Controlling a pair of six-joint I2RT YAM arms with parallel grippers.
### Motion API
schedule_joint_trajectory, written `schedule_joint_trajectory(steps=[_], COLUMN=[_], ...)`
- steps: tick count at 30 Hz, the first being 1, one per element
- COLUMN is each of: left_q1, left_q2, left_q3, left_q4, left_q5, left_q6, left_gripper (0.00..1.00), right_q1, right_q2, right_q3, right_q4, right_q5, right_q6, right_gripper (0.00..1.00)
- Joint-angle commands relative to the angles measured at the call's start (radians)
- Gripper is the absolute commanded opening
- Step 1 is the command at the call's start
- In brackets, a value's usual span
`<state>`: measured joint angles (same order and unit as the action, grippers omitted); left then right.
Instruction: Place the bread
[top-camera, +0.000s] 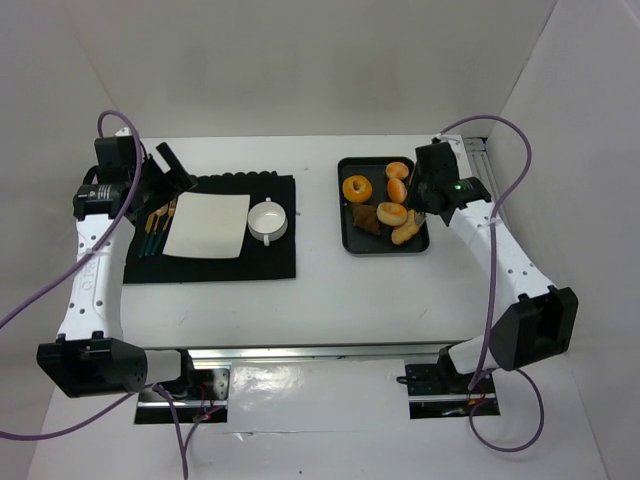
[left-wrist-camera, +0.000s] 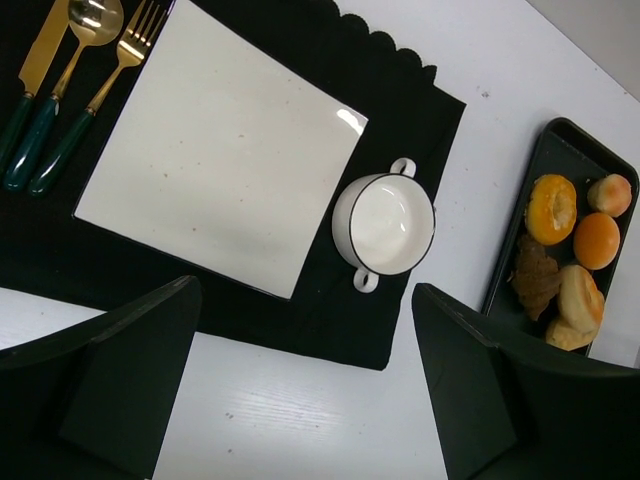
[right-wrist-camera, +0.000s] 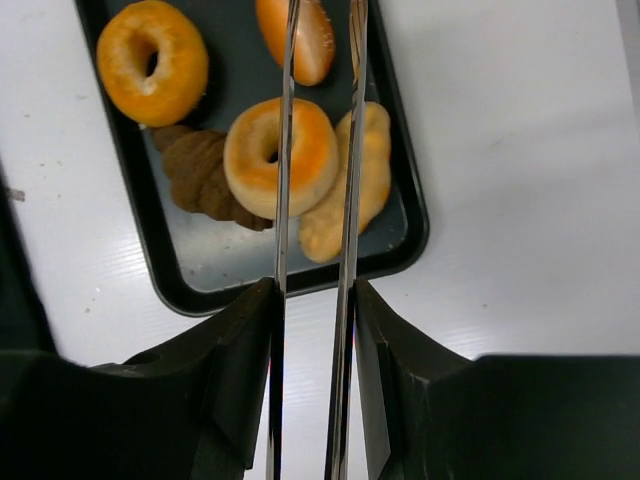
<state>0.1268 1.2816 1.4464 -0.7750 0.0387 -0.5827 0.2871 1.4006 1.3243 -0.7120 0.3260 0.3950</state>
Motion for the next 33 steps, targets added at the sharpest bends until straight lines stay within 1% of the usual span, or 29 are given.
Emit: schedule_joint_trajectory(steps=[1,4,7,10,12,14,19,26,31,33], left_q1=[0.005,0.005,0.005,0.005,0.005,0.005,0.005,0.005,0.005,0.005], left_q2=[0.005,0.018,0.038,0.047,0.047,0.047,0.047,0.056,0.056,0.056], left_q3=[0.049,0.049,0.049,0.049,0.049,0.049,0.040,0.040,0.040,0.040], left_q4=[0.043,0.043,0.043,0.043,0.043,0.043,0.043,0.052,0.052,0.052], left_q5=[0.017,0.026,0.044,0.053,0.063,0.063,0.063,0.063,0.053,0.053], left_q6=[-0.002,-0.002,-0.002,-0.002,-0.002,-0.002,-0.011,0.000,0.011,0.011], left_gripper=[1.00,1.00,1.00,1.00,1.00,1.00,1.00,1.00,1.00,1.00], right_q1=[-0.058,-0.089,-0.115,-0.115,-0.126,-0.126,-0.126,-0.135,-0.135,-0.135], right_q2=[-0.008,-0.008,0.015,0.029,0.038,0.049,0.078,0.184,0.205,0.239], right_q3=[0.065,0.065,0.065,0.075,0.075,0.075,0.085,0.115,0.102,0.102], right_q4=[-0.032,-0.041,-0.041,-0.050,-0.050,-0.038,-0.018,-0.027,0.031,0.052], right_q5=[-0.047,-0.100,-0.204,-0.229,-0.242,-0.277,-0.277,-0.245,-0.213,-0.212], right_q6=[-0.024,-0.047,-0.088,-0.097,-0.107,-0.107,-0.107,-0.116,-0.125,-0.134], right_gripper=[0.43,0.43,0.44,0.46,0.51,0.51,0.52,0.53,0.54,0.54])
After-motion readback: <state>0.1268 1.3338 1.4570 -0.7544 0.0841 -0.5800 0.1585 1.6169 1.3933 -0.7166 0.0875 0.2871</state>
